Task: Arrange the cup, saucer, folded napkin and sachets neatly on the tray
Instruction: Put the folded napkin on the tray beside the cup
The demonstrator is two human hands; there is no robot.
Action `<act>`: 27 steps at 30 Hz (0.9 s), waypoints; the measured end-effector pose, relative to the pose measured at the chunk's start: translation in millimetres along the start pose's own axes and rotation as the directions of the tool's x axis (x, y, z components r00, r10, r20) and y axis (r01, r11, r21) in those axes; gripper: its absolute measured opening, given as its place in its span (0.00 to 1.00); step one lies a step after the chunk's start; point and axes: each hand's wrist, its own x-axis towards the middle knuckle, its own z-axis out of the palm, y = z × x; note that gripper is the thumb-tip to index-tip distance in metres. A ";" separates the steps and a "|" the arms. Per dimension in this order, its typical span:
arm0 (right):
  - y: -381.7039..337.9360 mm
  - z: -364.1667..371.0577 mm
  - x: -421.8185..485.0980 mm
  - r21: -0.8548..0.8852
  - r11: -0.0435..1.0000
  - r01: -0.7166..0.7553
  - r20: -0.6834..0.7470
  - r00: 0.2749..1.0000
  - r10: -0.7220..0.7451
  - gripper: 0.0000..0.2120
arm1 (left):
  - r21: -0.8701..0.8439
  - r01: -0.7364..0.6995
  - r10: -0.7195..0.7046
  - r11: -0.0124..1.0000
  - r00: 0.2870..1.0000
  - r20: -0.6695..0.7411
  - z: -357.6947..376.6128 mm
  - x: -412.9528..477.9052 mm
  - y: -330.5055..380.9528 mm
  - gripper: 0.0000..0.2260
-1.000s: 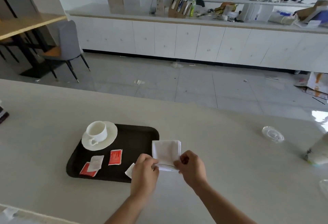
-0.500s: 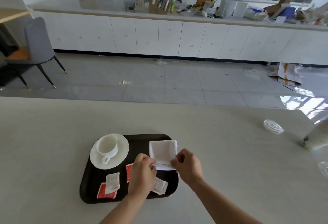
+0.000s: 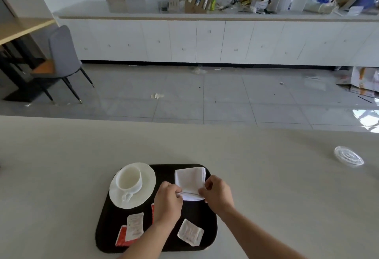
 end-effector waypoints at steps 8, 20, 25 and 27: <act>-7.3 10.4 2.9 -0.151 0.988 0.021 -0.081 0.996 -0.034 0.06 | 0.049 -0.098 0.094 0.994 0.993 0.073 7.5 12.5 -15.2 0.07; 11.6 17.0 -12.4 -0.496 0.824 0.276 0.065 0.957 -0.281 0.10 | 0.323 -0.608 0.559 0.725 0.794 0.239 0.8 22.4 -35.9 0.10; 12.2 16.5 -7.7 -0.534 0.794 0.291 0.049 0.948 -0.314 0.10 | 0.358 -0.608 0.548 0.708 0.794 0.263 5.4 25.6 -39.1 0.10; 12.1 17.2 -7.0 -0.534 0.795 0.289 0.037 0.947 -0.320 0.10 | 0.348 -0.595 0.535 0.724 0.804 0.262 6.9 23.3 -40.6 0.10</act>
